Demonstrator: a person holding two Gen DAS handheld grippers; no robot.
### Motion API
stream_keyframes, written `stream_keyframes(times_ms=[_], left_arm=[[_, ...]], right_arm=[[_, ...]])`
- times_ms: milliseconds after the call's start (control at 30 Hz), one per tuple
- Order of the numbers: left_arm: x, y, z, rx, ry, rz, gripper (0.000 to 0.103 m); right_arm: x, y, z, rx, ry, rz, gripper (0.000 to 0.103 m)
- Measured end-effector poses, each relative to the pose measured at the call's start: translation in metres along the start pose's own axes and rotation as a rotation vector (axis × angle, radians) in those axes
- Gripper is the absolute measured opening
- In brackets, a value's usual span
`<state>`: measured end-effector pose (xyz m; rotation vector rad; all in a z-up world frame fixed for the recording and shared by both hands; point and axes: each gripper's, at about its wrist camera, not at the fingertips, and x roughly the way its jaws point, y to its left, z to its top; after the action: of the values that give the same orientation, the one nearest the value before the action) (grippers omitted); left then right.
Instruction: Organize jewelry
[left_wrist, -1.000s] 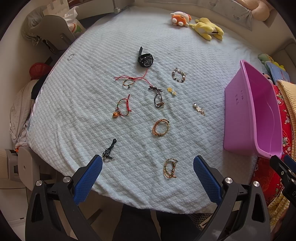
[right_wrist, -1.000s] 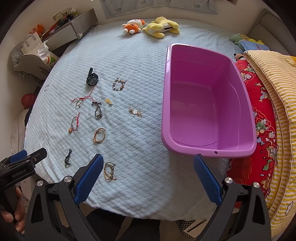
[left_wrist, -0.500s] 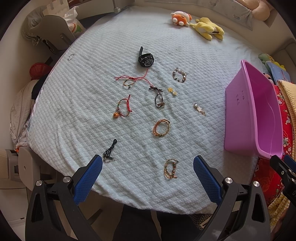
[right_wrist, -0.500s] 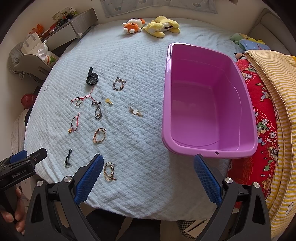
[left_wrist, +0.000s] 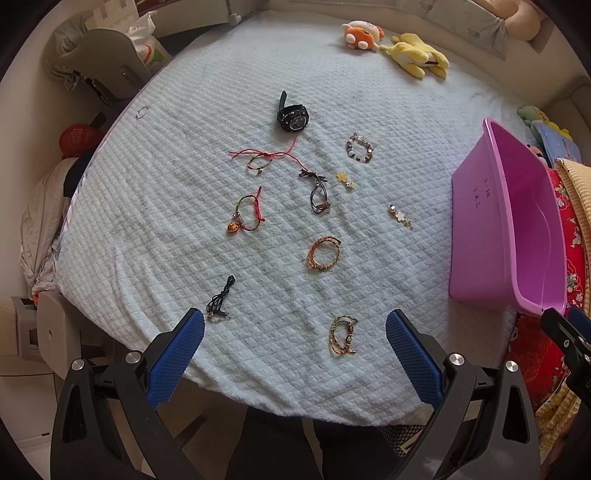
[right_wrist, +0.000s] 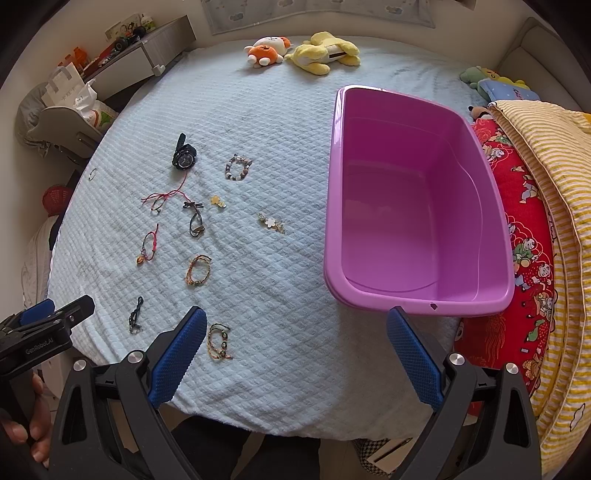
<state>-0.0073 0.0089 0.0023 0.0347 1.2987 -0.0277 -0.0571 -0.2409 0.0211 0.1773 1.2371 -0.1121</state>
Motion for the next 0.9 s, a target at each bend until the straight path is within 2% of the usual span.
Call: stream_keyframes(times_ms=[433,600,900], left_arm=[[0.001,0.01,-0.009,-0.014,-0.002,0.008,0.097],[0.01,0.016,-0.026,-0.045,0.015,0.026,0.097],[0.041,0.049,-0.062,-0.148,0.051,0.084,0.097]], right_arm=[[0.002,0.01,-0.004,-0.019,0.003,0.007,0.093],[0.019,0.015,-0.016,-0.067,0.034,0.038,0.093],[0.054,0.031,-0.039,-0.152,0.078,0.091,0.093]])
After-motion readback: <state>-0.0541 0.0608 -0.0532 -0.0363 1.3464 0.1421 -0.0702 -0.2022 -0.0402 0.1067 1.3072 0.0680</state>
